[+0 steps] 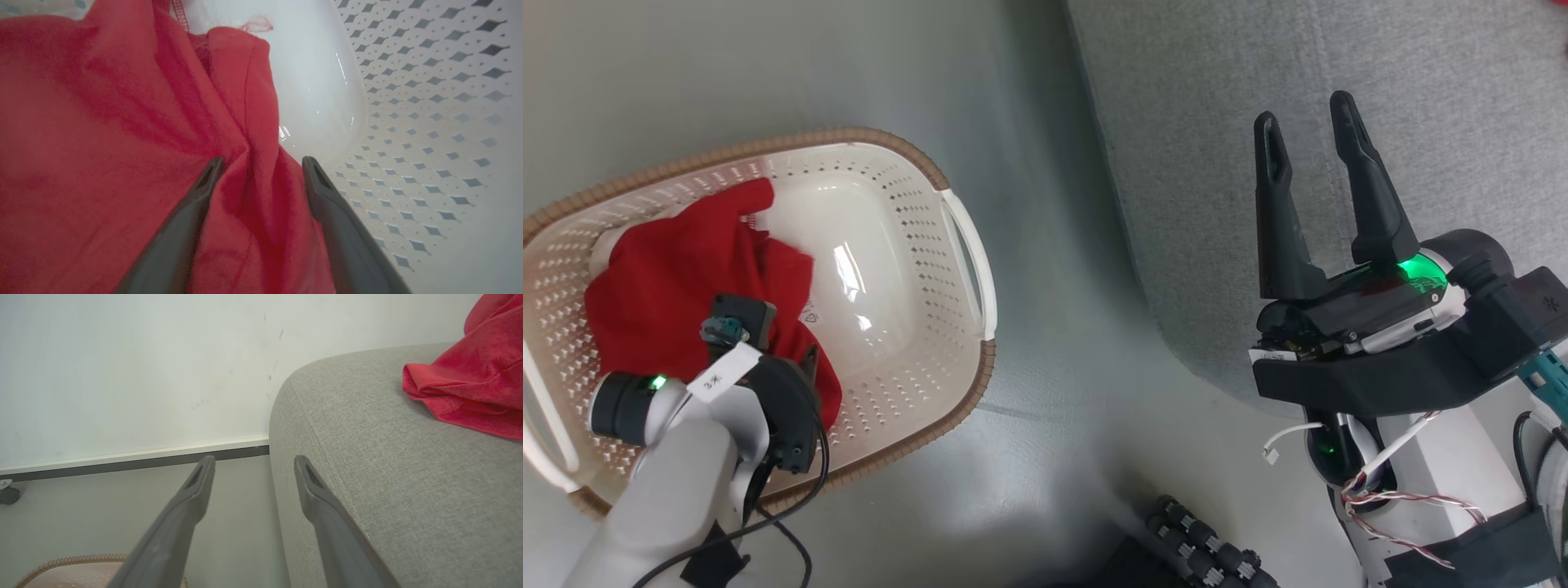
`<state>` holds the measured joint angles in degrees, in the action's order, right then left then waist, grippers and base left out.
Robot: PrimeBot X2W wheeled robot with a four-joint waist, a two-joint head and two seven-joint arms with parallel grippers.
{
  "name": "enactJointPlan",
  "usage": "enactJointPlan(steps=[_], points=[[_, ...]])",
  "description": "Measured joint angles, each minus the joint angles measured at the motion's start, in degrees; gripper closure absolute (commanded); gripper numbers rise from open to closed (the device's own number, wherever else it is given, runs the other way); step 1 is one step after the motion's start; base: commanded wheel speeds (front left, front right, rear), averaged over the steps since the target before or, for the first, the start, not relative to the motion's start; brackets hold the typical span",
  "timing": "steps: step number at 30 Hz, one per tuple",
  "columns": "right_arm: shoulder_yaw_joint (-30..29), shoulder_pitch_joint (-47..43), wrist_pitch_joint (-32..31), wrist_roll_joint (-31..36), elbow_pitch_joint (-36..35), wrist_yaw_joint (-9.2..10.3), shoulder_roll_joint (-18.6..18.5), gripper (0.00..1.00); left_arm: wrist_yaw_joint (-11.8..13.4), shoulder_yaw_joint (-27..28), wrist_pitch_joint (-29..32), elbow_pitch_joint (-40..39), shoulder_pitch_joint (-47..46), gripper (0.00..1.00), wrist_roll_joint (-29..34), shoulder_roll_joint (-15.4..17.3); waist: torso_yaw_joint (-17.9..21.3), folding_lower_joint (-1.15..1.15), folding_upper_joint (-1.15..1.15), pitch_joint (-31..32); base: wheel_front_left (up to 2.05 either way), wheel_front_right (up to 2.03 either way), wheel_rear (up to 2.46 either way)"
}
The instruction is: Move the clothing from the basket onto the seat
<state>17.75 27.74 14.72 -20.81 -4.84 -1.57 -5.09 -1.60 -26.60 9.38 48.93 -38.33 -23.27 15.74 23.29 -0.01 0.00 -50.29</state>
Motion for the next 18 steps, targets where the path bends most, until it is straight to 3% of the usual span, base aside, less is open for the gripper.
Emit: enactJointPlan(steps=[4,5,6,7,8,18], points=[[-0.3,0.0,0.0,0.2,0.6,-0.41,0.3,0.00,-0.6,-1.1,2.5,2.5,-0.8,0.00,0.6,0.3,0.7,0.02,0.01,-0.5,0.00,0.00,0.00],[-0.3,0.0,0.0,0.3,0.8,-0.48,0.5,0.00,-1.0,-1.5,3.1,3.0,-0.9,0.13,1.3,0.4,0.8,0.01,0.01,-0.6,0.00,0.00,0.00],[-0.3,0.1,0.0,0.3,0.9,-0.63,0.7,0.00,-1.0,-1.6,3.2,3.3,-1.1,0.50,1.6,0.4,0.9,0.01,0.00,-0.6,0.00,0.00,0.00],[-0.3,0.1,0.0,0.3,1.0,-0.73,0.7,0.00,-1.1,-1.6,3.2,3.6,-1.3,0.69,1.7,0.4,0.9,0.00,0.00,-0.6,0.00,0.00,0.00],[-0.4,0.1,0.0,0.3,1.2,-0.80,0.7,0.00,-1.4,-1.7,3.4,4.0,-1.6,0.97,1.7,0.3,1.0,0.00,0.00,-0.7,0.00,0.00,0.00],[-1.3,1.0,0.0,0.9,3.4,-1.48,1.2,0.00,-2.4,-2.0,2.5,6.6,-2.7,1.00,1.7,-0.9,0.8,0.01,0.01,0.2,0.00,0.00,0.00]])
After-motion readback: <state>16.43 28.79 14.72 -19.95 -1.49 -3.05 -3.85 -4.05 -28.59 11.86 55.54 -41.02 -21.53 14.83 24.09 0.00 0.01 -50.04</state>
